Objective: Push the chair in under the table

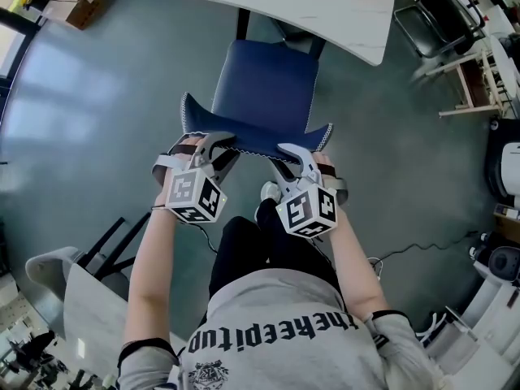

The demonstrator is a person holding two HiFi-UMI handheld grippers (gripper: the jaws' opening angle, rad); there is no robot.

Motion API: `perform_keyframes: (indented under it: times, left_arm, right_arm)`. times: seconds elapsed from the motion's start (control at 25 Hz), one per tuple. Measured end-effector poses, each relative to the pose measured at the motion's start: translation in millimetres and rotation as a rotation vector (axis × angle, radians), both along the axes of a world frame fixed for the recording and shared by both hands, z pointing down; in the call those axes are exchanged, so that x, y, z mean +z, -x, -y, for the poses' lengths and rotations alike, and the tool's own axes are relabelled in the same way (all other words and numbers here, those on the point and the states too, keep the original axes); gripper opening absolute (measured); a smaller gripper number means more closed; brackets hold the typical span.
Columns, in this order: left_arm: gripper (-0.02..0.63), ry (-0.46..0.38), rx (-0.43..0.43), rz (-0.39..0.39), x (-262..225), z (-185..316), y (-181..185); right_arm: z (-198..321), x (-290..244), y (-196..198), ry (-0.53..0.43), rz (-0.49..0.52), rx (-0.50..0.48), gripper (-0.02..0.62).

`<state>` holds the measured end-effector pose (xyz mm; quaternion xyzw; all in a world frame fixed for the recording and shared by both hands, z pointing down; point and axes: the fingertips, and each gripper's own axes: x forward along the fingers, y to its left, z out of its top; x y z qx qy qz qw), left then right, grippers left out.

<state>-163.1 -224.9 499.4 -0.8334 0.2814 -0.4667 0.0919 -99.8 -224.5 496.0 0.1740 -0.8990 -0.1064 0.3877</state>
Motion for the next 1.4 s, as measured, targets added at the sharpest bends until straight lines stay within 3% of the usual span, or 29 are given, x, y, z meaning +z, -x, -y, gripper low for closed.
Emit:
perform_keyframes:
  times: [1.4]
  left_arm:
    - [0.126, 0.023, 0.184, -0.002, -4.5, 50.1, 92.1]
  right_arm:
    - [41.0, -4.5, 92.1, 0.008, -0.002, 0.218, 0.121]
